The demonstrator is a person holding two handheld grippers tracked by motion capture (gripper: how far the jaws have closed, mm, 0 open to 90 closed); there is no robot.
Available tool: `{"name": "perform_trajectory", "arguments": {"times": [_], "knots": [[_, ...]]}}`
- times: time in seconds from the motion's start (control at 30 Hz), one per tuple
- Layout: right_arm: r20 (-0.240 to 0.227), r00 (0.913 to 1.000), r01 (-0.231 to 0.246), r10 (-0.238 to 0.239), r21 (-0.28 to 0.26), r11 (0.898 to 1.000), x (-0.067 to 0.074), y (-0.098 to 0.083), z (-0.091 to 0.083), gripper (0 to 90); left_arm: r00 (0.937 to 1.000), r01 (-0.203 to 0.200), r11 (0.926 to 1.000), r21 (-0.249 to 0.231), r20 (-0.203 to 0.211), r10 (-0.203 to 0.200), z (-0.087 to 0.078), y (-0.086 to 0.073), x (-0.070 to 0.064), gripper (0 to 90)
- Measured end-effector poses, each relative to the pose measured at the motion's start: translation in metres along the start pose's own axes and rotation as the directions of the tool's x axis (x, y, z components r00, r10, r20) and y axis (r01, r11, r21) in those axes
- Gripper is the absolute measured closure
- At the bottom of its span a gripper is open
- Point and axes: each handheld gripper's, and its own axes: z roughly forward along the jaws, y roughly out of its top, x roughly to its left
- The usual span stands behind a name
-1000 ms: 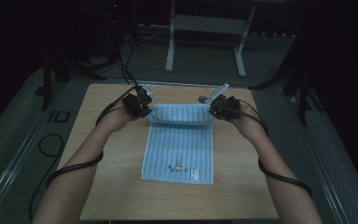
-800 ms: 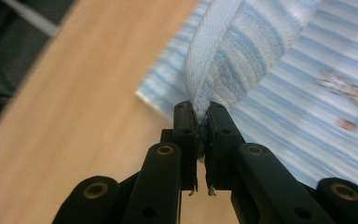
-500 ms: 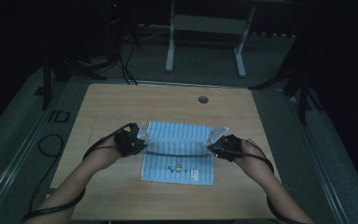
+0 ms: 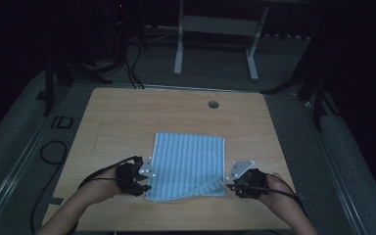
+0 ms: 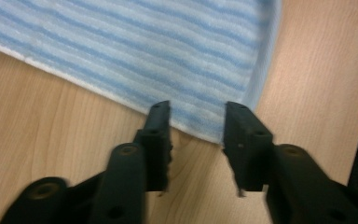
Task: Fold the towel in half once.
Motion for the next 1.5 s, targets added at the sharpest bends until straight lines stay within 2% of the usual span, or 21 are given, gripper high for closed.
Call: {"name": "perform_trajectory", "arguments": {"times": [0.1,0.2,0.23,0.4,0.5,0.7,0.8,0.87,1.0,1.13,1.2,1.33,1.5], "knots": [[-0.024,0.9994,-0.024,0.024,-0.015,1.0,-0.015,0.001,0.003,71.0,0.9997,0.019,0.9998,-0.001,-0.015,-0.019,0.005,0.005,0.007,57.4],[-0.027,0.9987,-0.044,0.043,-0.014,0.999,-0.027,0.006,0.013,73.1,0.9986,0.049,0.9988,-0.001,-0.022,-0.049,0.016,0.01,0.015,57.4],[-0.042,0.9975,-0.057,0.056,-0.014,0.998,-0.031,0.008,0.017,73.1,0.9985,0.051,0.9987,0.003,-0.018,-0.051,0.019,0.012,0.017,57.4],[-0.055,0.9972,-0.05,0.051,0.014,0.999,-0.037,0.016,0.036,72.5,0.998,0.062,0.998,0.011,-0.018,-0.061,0.036,0.018,0.026,56.9],[-0.066,0.996,-0.06,0.061,0.012,0.998,-0.043,0.018,0.043,70.5,0.9969,0.078,0.9969,0.013,-0.016,-0.077,0.043,0.021,0.033,54.6],[-0.106,0.9913,-0.078,0.079,0.02,0.997,-0.06,0.023,0.061,68.0,0.9961,0.085,0.9961,0.027,-0.028,-0.084,0.054,0.027,0.045,54.6],[-0.125,0.9888,-0.078,0.082,0.034,0.996,-0.069,0.027,0.071,71.7,0.9949,0.098,0.9945,0.037,-0.03,-0.097,0.06,0.028,0.05,54.6],[-0.144,0.9861,-0.076,0.082,0.05,0.996,-0.07,0.03,0.077,75.1,0.9946,0.103,0.9939,0.037,-0.018,-0.103,0.064,0.028,0.052,54.6],[-0.149,0.9865,-0.055,0.067,0.082,0.995,-0.066,0.032,0.092,76.3,0.995,0.098,0.9935,0.058,0.011,-0.099,0.076,0.026,0.049,54.5],[-0.15,0.9868,-0.044,0.062,0.115,0.992,-0.062,0.027,0.103,75.7,0.9935,0.111,0.9925,0.05,0.02,-0.112,0.078,0.025,0.046,54.5],[-0.161,0.9843,-0.057,0.073,0.099,0.993,-0.063,0.023,0.103,75.4,0.9917,0.122,0.9913,0.05,0.035,-0.124,0.078,0.024,0.044,54.6],[-0.168,0.982,-0.069,0.087,0.105,0.992,-0.067,0.015,0.101,75.0,0.9905,0.126,0.991,0.045,0.049,-0.128,0.079,0.026,0.035,54.4],[-0.164,0.9829,-0.067,0.084,0.105,0.992,-0.064,0.006,0.097,74.9,0.9925,0.107,0.993,0.051,0.054,-0.11,0.079,0.031,0.02,54.0]]}}
